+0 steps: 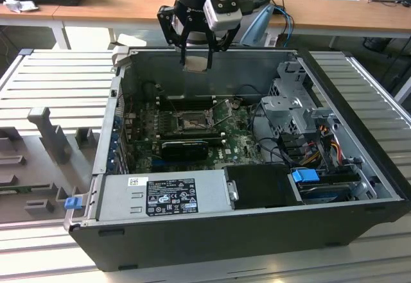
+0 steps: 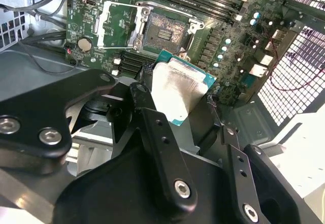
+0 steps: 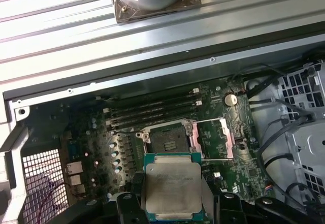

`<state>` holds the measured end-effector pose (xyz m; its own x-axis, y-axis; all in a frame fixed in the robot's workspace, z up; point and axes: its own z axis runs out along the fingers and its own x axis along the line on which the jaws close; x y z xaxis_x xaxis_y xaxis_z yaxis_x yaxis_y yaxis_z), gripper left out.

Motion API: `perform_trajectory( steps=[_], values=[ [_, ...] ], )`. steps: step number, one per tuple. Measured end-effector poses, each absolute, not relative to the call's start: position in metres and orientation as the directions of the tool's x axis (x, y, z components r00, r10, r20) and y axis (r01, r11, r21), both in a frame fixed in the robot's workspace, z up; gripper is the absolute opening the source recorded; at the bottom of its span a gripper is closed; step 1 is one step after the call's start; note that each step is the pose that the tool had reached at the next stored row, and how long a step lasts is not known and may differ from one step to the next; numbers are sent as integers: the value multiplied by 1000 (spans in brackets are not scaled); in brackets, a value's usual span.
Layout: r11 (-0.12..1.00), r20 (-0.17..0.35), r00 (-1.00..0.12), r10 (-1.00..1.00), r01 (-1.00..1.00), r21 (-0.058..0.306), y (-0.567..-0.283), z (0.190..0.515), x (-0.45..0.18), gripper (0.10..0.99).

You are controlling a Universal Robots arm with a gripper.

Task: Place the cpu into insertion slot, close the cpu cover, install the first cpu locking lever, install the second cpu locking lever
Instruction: 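Place the cpu into insertion slot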

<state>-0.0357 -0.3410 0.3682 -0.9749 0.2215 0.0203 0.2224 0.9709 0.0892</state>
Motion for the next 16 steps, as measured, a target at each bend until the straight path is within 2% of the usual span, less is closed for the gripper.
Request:
perform_trajectory(
  steps=[16],
  values=[
    [958, 20, -962, 273, 274, 89, -341, 367, -36, 529]
  ],
)
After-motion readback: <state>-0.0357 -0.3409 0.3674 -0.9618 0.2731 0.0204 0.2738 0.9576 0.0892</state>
